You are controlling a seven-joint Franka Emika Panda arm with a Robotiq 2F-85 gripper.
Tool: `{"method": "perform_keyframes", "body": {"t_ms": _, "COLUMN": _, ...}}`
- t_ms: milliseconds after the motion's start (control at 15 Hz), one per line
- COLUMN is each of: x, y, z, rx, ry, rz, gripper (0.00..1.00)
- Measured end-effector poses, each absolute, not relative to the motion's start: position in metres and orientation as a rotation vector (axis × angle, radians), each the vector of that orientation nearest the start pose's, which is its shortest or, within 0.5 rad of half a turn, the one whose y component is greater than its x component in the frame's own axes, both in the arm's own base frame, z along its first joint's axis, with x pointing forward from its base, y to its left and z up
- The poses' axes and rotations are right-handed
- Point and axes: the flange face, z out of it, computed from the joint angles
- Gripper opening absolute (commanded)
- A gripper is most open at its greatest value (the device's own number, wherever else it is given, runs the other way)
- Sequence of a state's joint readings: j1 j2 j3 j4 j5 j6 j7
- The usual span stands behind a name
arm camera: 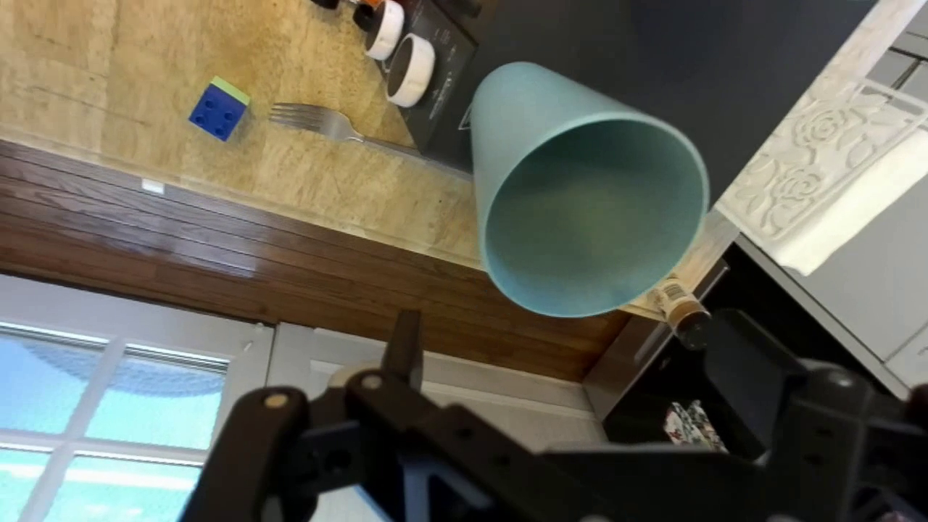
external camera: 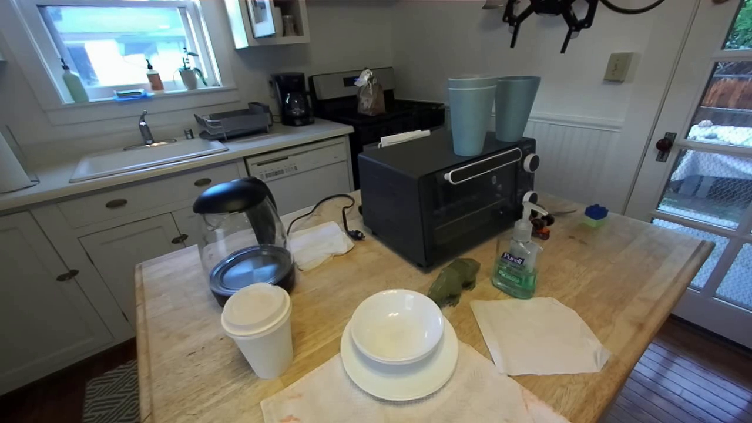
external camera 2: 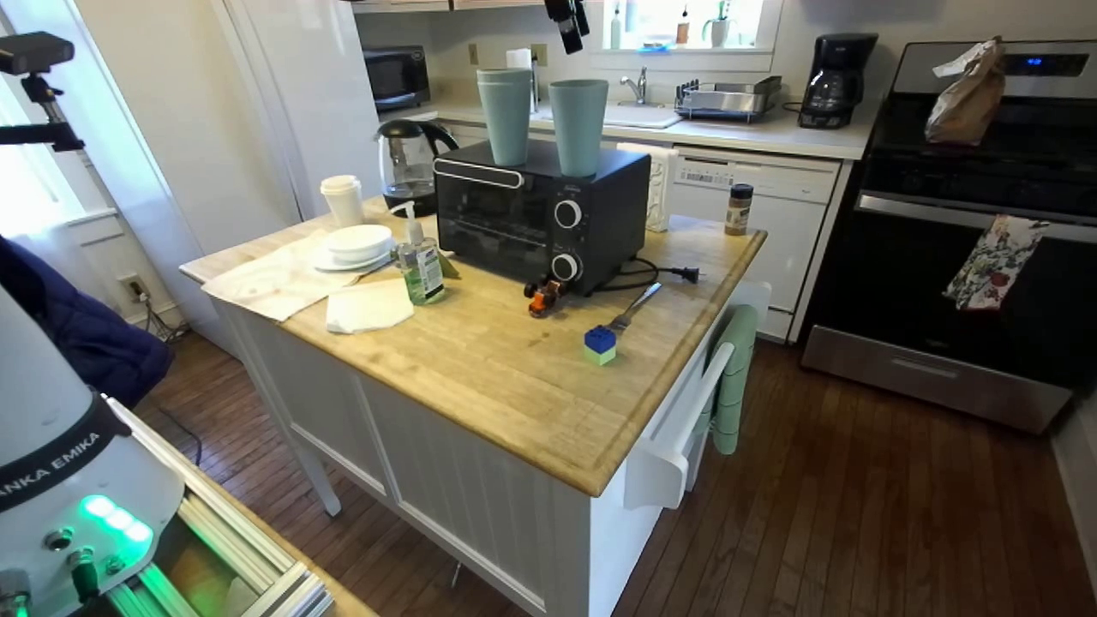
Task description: Pick up the light blue cup on the left and put it in the middle light blue cup, pick up the light blue cup on the right and put it in the stacked light blue cup on the left
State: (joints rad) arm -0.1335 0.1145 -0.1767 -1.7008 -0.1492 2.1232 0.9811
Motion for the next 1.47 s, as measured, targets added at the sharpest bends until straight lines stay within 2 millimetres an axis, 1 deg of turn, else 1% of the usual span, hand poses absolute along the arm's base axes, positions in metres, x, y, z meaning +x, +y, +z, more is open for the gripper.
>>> {"method": "perform_keyframes", "body": {"t_ms": 133, "x": 0.597, "y": -0.205, "z": 0.539, "rx": -2.575, "ry": 1.859, "rz": -0.469, "gripper": 1.0}}
{"method": "perform_keyframes", "body": {"t_ms": 267, "x": 0.599, "y": -0.211, "z": 0.528, "rx": -2.587, "ry": 1.873, "rz": -0.385, "gripper": 1.0}}
{"method": "perform_keyframes", "body": {"t_ms": 467, "x": 0.605, "y": -0.213, "z": 0.515, "rx": -2.601, "ry": 1.862, "rz": -0.265, "gripper": 1.0}}
{"method": "perform_keyframes", "body": {"t_ms": 667, "x": 0.613, "y": -0.212, "z": 0.505, "rx": -2.613, "ry": 1.839, "rz": -0.184, "gripper": 1.0}}
{"method": "perform_keyframes", "body": {"t_ms": 733, "x": 0.616, "y": -0.211, "z": 0.501, "rx": -2.616, "ry": 1.828, "rz": -0.16, "gripper": 0.96}}
{"method": "perform_keyframes", "body": {"t_ms": 800, "x": 0.619, "y": -0.21, "z": 0.498, "rx": -2.618, "ry": 1.818, "rz": -0.139, "gripper": 0.74}}
{"method": "perform_keyframes", "body": {"t_ms": 933, "x": 0.624, "y": -0.209, "z": 0.49, "rx": -2.618, "ry": 1.806, "rz": -0.093, "gripper": 0.69}}
{"method": "perform_keyframes", "body": {"t_ms": 1067, "x": 0.629, "y": -0.208, "z": 0.485, "rx": -2.61, "ry": 1.805, "rz": -0.062, "gripper": 0.53}}
{"method": "perform_keyframes", "body": {"t_ms": 1200, "x": 0.632, "y": -0.207, "z": 0.484, "rx": -2.604, "ry": 1.804, "rz": -0.045, "gripper": 0.39}}
{"method": "perform_keyframes", "body": {"t_ms": 1267, "x": 0.633, "y": -0.207, "z": 0.486, "rx": -2.601, "ry": 1.804, "rz": -0.043, "gripper": 0.33}}
{"method": "perform_keyframes", "body": {"t_ms": 1333, "x": 0.634, "y": -0.206, "z": 0.488, "rx": -2.599, "ry": 1.803, "rz": -0.046, "gripper": 0.25}}
{"method": "perform_keyframes", "body": {"t_ms": 1467, "x": 0.635, "y": -0.206, "z": 0.493, "rx": -2.596, "ry": 1.802, "rz": -0.052, "gripper": 0.12}}
